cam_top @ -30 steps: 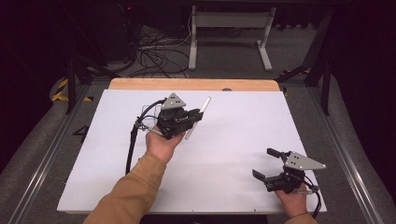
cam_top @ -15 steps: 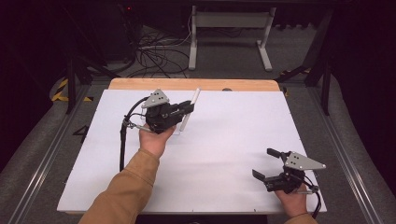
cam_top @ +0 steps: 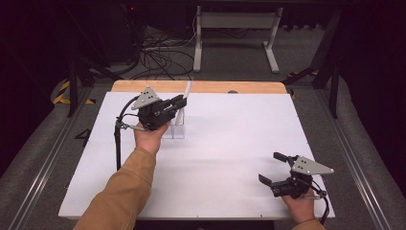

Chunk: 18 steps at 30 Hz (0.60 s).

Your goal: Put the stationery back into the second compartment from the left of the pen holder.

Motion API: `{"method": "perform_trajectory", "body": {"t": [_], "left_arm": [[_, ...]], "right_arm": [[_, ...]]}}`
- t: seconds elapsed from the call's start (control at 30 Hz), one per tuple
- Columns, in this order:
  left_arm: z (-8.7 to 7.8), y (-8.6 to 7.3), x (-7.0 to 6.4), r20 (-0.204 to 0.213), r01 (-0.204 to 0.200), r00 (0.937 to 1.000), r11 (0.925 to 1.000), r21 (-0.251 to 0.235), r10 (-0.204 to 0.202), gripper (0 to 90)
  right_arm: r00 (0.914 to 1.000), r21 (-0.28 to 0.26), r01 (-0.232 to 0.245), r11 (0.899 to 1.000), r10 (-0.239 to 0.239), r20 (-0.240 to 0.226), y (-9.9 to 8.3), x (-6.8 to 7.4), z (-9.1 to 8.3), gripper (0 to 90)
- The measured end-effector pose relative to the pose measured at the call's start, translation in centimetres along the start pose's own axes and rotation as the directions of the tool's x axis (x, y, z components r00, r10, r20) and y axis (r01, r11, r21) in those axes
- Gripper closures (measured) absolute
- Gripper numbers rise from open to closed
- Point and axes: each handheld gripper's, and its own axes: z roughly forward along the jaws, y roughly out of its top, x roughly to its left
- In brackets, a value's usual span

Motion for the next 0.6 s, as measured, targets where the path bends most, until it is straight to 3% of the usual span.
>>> {"method": "perform_trajectory", "body": {"t": [0.33, 0.43, 0.6], "left_arm": [[-0.4, -0.7, 2.1, -0.056, 0.016, 0.9983, 0.9997, -0.019, -0.017, 78.4], [-0.4, -0.9, 2.7, -0.099, -0.009, 0.9951, 0.9999, -0.014, 0.008, 78.4], [-0.2, -1.2, 3.3, -0.126, -0.009, 0.9921, 0.9999, -0.009, 0.008, 78.3]], "right_arm": [[1.0000, 0.000, 0.001, 1.000, -0.001, -0.001, 0.0, 0.0, 0.0, 0.9], [1.0000, 0.001, 0.002, 1.000, -0.002, 0.000, 0.0, 0.0, 0.0, 0.9], [1.0000, 0.000, 0.003, 1.000, -0.003, 0.000, 0.0, 0.0, 0.0, 1.0]]}}
